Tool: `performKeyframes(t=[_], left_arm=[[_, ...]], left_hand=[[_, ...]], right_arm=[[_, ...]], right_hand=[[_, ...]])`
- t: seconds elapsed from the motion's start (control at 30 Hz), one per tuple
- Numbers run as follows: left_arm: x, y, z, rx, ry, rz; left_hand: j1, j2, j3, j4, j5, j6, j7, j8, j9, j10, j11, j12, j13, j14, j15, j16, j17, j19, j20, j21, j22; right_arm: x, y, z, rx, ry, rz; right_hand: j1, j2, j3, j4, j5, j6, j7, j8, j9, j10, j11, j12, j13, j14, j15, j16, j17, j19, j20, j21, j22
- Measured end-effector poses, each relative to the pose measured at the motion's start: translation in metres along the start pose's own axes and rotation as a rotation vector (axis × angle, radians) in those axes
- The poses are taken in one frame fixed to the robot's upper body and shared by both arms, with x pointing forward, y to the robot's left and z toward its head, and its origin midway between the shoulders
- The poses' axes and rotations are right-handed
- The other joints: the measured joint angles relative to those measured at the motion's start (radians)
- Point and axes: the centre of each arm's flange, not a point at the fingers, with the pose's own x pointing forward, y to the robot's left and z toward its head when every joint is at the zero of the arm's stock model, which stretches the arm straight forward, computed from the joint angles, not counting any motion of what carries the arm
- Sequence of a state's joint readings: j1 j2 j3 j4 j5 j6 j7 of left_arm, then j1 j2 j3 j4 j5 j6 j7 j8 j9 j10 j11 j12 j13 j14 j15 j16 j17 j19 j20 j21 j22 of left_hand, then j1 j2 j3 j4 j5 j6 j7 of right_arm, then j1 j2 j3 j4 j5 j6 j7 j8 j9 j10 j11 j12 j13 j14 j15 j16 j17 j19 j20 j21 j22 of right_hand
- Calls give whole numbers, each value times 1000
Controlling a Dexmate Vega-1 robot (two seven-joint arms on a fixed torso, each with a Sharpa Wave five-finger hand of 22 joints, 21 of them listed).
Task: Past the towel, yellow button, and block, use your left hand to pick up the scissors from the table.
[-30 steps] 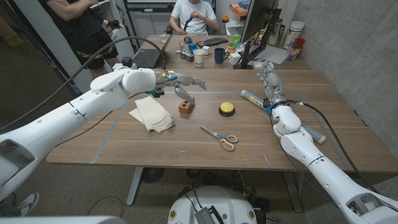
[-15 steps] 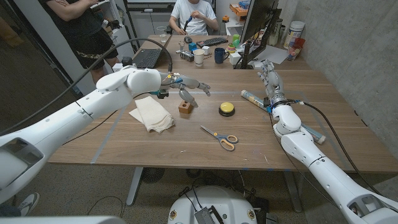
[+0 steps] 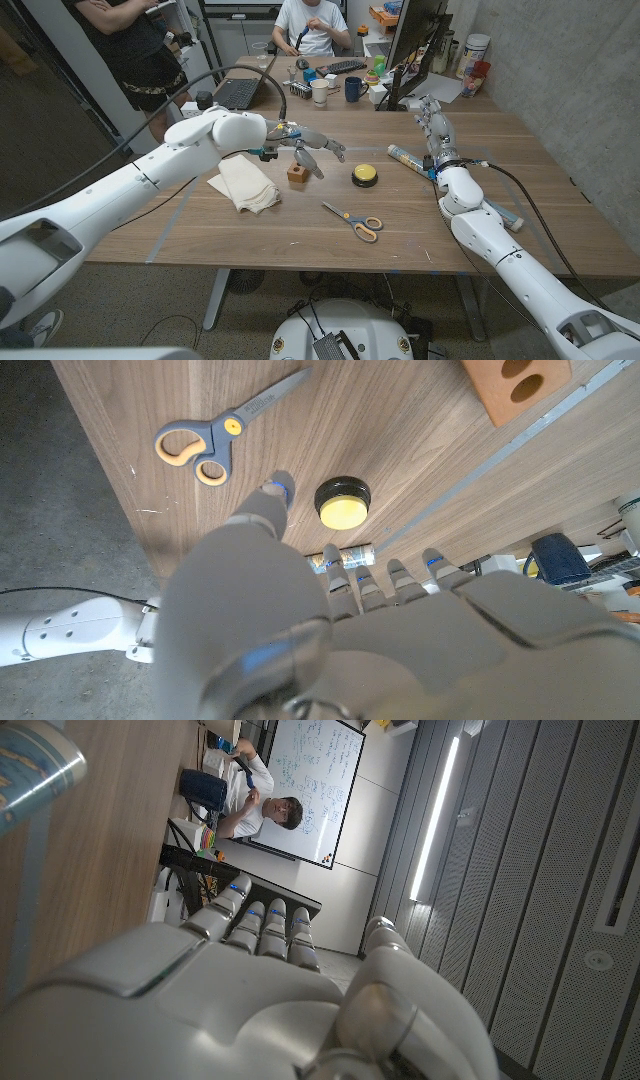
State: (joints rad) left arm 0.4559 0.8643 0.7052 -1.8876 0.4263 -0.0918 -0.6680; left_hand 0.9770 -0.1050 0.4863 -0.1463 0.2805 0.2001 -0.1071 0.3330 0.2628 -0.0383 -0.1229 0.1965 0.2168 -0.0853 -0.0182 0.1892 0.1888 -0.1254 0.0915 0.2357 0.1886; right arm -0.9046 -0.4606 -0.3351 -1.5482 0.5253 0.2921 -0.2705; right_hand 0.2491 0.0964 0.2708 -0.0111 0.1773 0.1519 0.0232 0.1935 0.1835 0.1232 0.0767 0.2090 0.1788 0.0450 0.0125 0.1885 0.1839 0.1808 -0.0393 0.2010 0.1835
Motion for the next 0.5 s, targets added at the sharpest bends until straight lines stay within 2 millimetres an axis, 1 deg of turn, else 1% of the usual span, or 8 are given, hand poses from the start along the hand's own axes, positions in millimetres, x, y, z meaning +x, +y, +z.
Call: performKeyframes(t=[0.17,0.33,0.4,0.47,0.5], left_arm=[[7,-2,3,6,-10,-24],[13,-6,2,13,-7,-43],[15,-7,2,15,-5,-49],[15,-7,2,20,-4,-53],[19,-9,3,22,-7,-60]], left_hand=[[0,0,-4,4,0,0,0,4,0,0,0,0,0,-5,5,0,0,0,0,-6,0],[0,0,-4,4,0,0,0,7,5,0,0,7,0,-5,5,0,0,0,0,-7,0],[6,6,-7,1,0,0,0,7,5,0,0,7,0,-5,5,0,0,0,0,-7,0],[5,5,-8,0,0,0,0,7,5,0,0,7,4,-5,5,0,0,0,0,-7,0],[5,5,-8,0,0,0,0,11,5,0,0,7,5,-5,5,0,0,0,0,-7,0]], right_arm=[[2,1,1,2,-3,-3],[5,1,1,7,-4,-8],[7,2,3,11,-10,-10],[9,3,4,14,-14,-12],[11,3,6,17,-22,-12]], right_hand=[[0,0,0,0,0,0,0,0,0,0,0,0,0,5,5,0,0,0,0,0,0],[0,0,0,0,0,0,0,0,0,0,0,0,0,5,5,0,0,0,0,0,0],[0,0,0,0,0,0,0,0,0,0,0,0,0,5,5,0,0,0,0,0,0],[0,0,0,0,3,4,-4,0,0,0,0,0,0,5,5,0,-1,0,0,0,0],[0,0,0,0,4,6,-6,0,0,0,0,0,0,5,5,0,-2,0,0,0,0]])
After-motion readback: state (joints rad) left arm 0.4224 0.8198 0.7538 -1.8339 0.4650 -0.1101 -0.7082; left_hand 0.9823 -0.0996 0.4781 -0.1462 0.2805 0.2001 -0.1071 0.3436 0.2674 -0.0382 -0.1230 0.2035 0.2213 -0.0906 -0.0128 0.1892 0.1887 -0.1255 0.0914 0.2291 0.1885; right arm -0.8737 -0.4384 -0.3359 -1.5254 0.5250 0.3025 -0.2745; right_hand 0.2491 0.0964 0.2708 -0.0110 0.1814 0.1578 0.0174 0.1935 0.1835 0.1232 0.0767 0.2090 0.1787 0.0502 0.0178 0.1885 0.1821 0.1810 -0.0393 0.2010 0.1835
